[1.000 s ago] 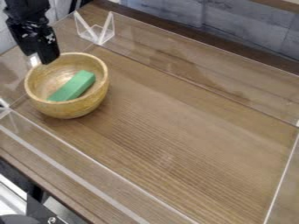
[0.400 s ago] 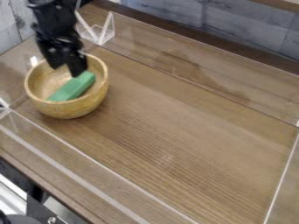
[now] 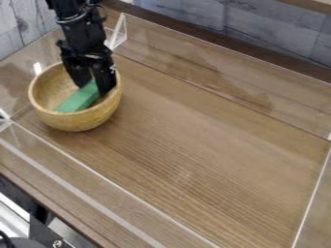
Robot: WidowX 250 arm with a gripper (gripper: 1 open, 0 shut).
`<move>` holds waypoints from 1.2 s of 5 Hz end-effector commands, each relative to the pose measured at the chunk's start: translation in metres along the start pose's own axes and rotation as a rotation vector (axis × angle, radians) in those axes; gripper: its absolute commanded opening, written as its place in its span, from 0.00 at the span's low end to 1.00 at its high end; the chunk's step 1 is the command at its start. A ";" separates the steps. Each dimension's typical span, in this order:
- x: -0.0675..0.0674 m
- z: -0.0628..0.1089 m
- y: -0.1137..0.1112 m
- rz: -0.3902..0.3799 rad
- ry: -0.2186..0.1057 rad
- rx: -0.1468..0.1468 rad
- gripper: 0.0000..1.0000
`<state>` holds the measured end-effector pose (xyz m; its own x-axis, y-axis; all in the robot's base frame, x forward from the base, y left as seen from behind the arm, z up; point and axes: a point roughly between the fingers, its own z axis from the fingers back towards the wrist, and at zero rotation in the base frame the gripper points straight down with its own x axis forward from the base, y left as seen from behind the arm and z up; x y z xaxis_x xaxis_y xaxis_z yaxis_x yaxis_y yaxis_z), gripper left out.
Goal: Move green object from inside the wooden bowl to the table next to it
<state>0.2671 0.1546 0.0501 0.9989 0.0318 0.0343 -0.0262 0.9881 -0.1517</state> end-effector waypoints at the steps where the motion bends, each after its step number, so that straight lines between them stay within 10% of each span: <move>1: 0.015 0.015 0.010 0.065 -0.049 0.031 1.00; 6: 0.018 -0.031 0.014 0.123 0.003 0.018 1.00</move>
<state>0.2880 0.1636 0.0225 0.9861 0.1654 0.0171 -0.1614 0.9769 -0.1402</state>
